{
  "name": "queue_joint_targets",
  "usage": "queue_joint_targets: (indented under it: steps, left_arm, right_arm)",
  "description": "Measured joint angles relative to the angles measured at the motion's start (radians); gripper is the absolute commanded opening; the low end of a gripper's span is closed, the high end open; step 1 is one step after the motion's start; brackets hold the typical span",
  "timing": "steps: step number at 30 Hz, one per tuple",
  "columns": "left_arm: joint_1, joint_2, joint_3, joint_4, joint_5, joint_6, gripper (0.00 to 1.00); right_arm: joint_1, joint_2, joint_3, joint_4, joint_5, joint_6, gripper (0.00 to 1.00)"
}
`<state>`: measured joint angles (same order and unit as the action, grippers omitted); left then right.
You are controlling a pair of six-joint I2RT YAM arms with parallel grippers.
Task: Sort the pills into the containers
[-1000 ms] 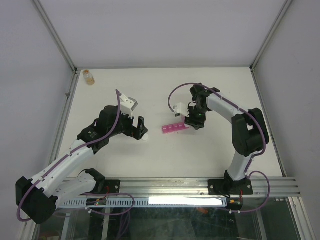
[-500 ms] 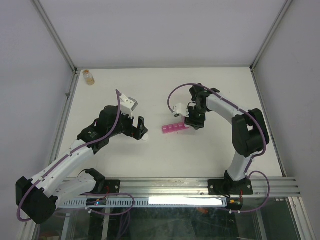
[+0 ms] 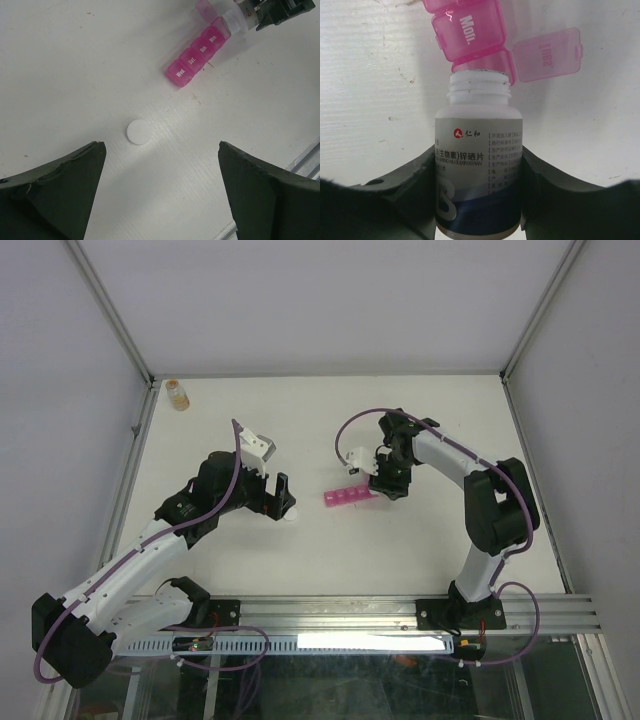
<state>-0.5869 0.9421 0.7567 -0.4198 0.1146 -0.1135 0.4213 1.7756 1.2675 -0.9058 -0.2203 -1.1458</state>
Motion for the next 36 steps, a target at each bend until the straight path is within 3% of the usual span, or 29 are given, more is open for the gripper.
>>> queue_joint_targets:
  steps: [36]
  left_arm:
    - [0.006,0.0,0.0,0.0,0.018,0.0,0.99]
  right_arm:
    - [-0.006,-0.021,-0.003,0.005,-0.006,0.019,0.0]
